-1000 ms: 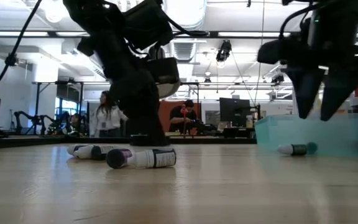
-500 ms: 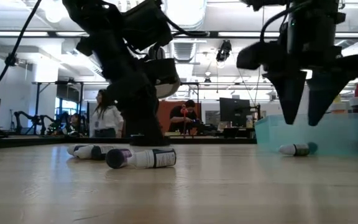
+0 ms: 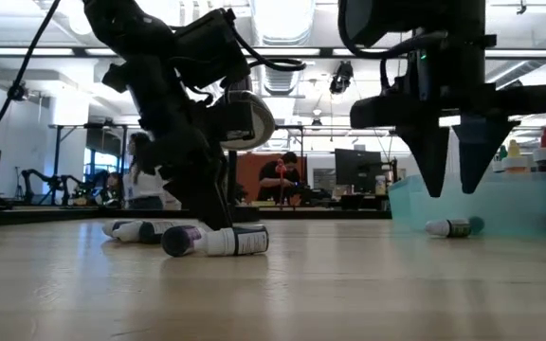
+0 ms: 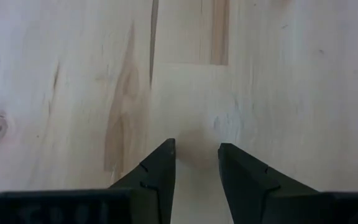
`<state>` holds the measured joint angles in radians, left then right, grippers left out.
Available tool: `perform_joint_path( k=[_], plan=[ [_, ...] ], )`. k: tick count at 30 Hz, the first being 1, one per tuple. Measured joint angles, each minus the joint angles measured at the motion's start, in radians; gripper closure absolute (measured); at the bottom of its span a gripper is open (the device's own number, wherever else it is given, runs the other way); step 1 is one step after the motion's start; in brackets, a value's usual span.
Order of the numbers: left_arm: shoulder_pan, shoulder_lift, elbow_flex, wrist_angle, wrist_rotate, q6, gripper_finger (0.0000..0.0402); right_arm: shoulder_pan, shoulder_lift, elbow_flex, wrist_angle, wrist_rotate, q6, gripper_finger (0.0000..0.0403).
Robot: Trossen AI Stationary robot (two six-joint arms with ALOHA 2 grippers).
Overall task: Pick & Place food coloring
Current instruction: Put the top small green food coloring bottle into the green bin
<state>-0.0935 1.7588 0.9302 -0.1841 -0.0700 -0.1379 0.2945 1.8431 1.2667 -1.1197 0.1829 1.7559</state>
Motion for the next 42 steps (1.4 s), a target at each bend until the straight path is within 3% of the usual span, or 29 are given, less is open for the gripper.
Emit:
perform_joint_path(
  k=[23,34,42],
  plan=[
    [-0.001,-0.008,-0.002,-0.012,0.0,-0.019,0.0303,-0.032,0.0,0.003,-0.024,0.088,-0.378,0.0236],
    [-0.001,-0.008,-0.002,-0.016,0.0,-0.019,0.0303,0.029,0.017,0.14,-0.007,0.072,-0.869,0.0236],
    [-0.001,-0.008,-0.002,-0.018,0.006,-0.01,0.0303,-0.03,0.13,0.146,-0.085,-0.157,-0.975,0.0236]
  ],
)
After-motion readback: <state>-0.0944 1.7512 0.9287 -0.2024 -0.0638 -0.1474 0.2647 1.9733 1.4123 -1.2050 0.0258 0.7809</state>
